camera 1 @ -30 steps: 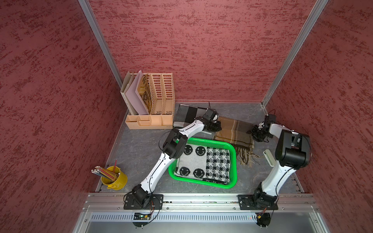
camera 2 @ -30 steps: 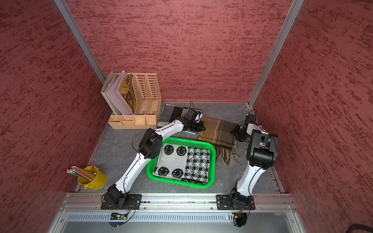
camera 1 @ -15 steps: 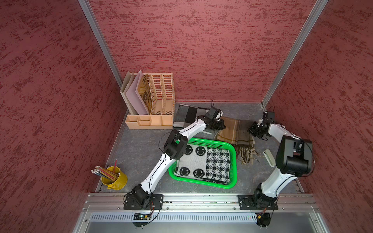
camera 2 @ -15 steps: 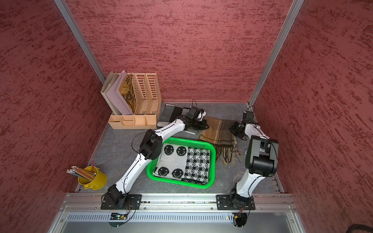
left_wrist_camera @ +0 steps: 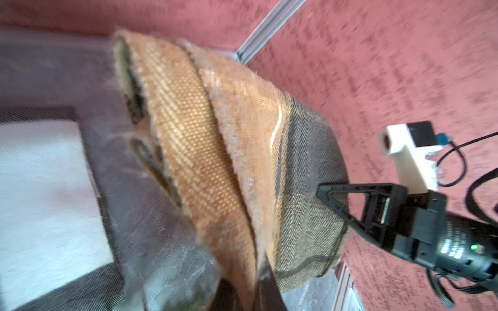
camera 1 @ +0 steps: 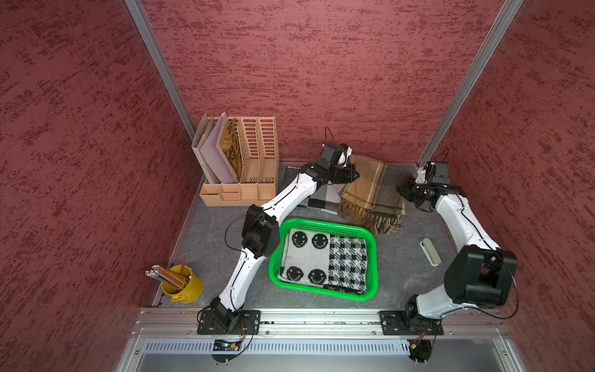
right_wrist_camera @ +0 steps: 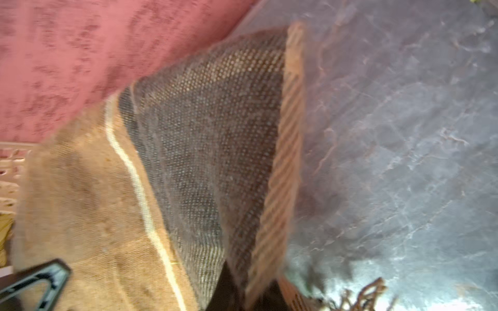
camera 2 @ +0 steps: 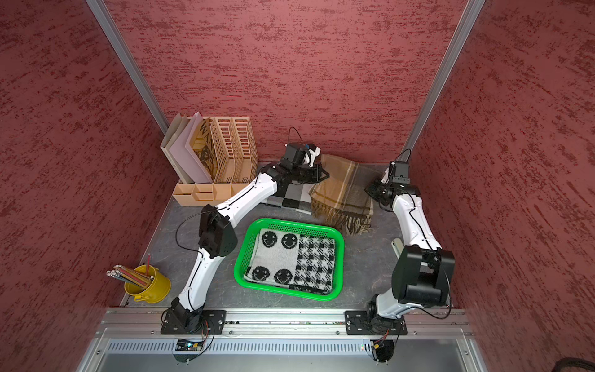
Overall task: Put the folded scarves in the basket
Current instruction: Place the scarf in the basket.
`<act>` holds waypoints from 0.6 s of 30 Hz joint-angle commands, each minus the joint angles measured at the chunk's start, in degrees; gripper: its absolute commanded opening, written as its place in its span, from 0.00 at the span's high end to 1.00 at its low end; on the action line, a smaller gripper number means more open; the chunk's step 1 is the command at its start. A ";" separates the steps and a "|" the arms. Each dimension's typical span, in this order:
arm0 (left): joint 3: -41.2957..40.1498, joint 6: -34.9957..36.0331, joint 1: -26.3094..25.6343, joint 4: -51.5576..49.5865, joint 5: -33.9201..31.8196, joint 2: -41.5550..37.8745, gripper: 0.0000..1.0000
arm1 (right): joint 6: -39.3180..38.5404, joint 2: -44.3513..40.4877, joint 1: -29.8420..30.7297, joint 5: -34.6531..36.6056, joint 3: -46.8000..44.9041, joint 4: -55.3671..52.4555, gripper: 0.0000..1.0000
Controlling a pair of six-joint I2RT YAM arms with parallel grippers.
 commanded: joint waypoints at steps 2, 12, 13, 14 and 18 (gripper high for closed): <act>-7.81 2.47 1.88 -1.04 -3.46 -7.71 1.00 | 1.92 -4.08 4.40 1.10 3.44 -3.31 1.00; -30.74 3.29 6.81 3.26 -5.29 -25.74 1.00 | 6.05 -3.40 16.44 2.67 5.93 -0.96 1.00; -32.86 3.30 7.20 3.88 -5.52 -27.39 1.00 | 6.44 -3.40 17.88 2.99 5.88 -0.47 1.00; -34.69 3.30 7.44 4.31 -5.94 -28.48 1.00 | 6.69 -3.40 19.19 3.43 5.88 -0.17 1.00; -40.07 3.37 8.16 4.21 -7.24 -33.03 1.00 | 7.30 -1.67 23.97 5.64 5.91 -0.64 1.00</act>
